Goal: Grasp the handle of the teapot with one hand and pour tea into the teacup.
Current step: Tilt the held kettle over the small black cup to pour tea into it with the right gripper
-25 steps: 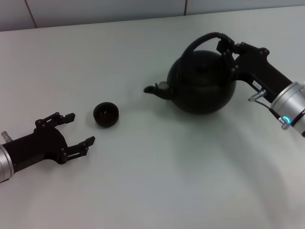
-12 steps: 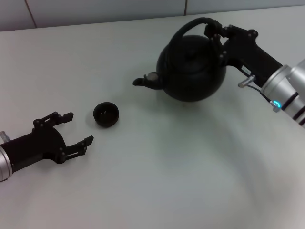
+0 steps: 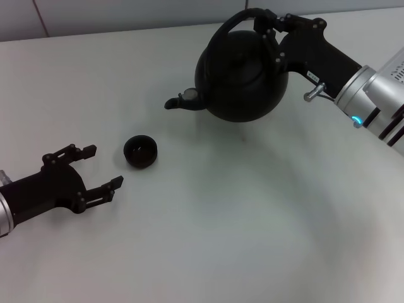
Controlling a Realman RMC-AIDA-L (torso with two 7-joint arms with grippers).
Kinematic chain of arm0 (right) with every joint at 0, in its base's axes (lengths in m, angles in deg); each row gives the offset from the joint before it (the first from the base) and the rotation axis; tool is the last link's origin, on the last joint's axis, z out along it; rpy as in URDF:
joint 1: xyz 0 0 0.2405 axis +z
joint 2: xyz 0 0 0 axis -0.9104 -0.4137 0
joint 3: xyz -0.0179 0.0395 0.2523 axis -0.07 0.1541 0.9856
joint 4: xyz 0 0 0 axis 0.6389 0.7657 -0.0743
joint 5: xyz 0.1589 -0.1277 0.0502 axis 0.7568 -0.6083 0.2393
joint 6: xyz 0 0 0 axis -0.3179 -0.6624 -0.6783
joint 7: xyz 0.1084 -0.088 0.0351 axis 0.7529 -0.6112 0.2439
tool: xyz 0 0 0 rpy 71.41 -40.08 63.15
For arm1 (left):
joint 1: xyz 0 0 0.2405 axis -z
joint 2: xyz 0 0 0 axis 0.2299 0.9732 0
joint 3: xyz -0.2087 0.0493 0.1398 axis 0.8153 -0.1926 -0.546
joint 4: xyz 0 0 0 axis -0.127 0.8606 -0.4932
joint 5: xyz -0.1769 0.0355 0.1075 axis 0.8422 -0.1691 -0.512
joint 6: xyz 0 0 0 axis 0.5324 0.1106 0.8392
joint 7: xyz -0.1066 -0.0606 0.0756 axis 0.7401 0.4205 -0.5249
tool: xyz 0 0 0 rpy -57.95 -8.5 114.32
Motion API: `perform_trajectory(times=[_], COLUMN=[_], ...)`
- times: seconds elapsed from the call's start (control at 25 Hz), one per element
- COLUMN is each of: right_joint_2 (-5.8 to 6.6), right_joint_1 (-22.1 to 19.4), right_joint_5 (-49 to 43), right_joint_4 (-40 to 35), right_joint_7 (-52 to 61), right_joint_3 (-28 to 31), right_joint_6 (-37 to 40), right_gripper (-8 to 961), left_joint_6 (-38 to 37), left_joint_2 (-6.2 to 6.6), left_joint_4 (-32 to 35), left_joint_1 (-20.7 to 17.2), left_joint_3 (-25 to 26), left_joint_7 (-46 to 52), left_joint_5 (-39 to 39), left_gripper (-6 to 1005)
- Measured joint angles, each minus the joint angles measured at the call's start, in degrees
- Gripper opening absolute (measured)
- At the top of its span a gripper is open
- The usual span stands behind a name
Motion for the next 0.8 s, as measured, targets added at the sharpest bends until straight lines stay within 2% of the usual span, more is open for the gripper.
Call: perform_trajectory(times=[0.32, 0.56, 0.8], right_joint_2=[-0.02, -0.08, -0.13], right_joint_1=[0.59, 1.49, 2.41], right_joint_5=[0.00, 0.00, 0.01], right_joint_4=[-0.16, -1.75, -2.43], right_joint_7=[-2.67, -2.85, -3.06], right_joint_3=[-0.60, -3.80, -4.39], right_joint_6=[0.26, 0.04, -0.84], right_gripper=[117, 117, 119], left_joint_6=[-0.02, -0.03, -0.23], left_joint_2=[0.18, 0.86, 1.22], left_joint_4=[0.31, 0.41, 0.57], left_joint_1=[-0.30, -0.29, -0.26], left_joint_3=[-0.04, -0.40, -0.54], left_joint_7=[0.52, 1.37, 1.41], left_joint_5=[-0.09, -0.15, -0.16], left_gripper=[822, 821, 821])
